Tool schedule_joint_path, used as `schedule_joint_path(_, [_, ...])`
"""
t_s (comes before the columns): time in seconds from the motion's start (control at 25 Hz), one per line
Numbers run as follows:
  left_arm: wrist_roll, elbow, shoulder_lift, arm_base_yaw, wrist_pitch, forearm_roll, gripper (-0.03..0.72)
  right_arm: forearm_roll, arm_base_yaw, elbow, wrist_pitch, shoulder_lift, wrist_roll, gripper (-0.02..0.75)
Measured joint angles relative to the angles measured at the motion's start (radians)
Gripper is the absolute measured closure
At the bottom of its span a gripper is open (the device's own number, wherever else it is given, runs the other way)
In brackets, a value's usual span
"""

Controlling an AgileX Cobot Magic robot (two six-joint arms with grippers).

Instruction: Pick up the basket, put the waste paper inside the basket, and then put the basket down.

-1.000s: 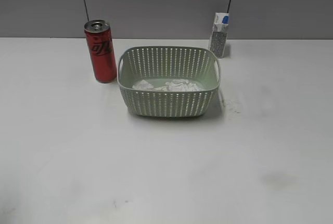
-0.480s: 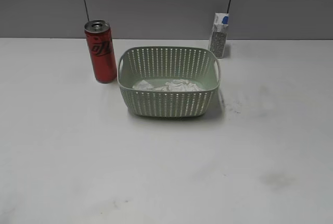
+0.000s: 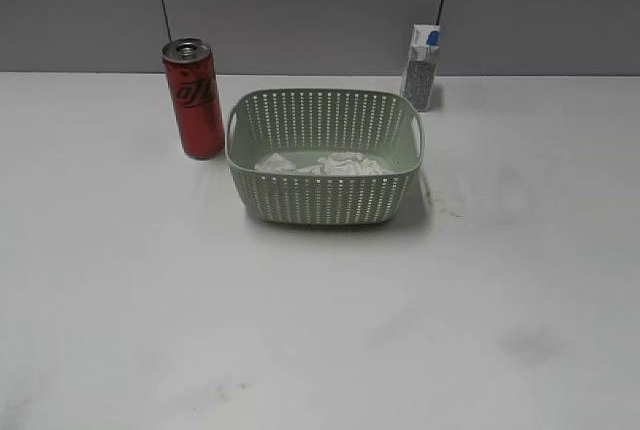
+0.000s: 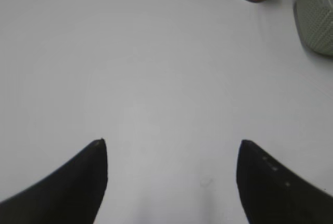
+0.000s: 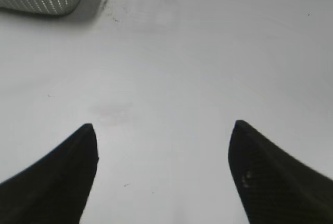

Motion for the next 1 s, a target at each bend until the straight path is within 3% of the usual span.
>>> schedule_joint_path(0.68, [0.000,0.007,-0.386,-0.001,-0.026,0.037,0.132,0.000,0.000,0.022,0.073,-0.249,-0.001,0.148])
schedule_joint_path(1.0, [-0.048,0.009,-0.434,-0.001,-0.011,0.037,0.132,-0.002,0.000,0.023,0.074,-0.251,-0.001,0.148])
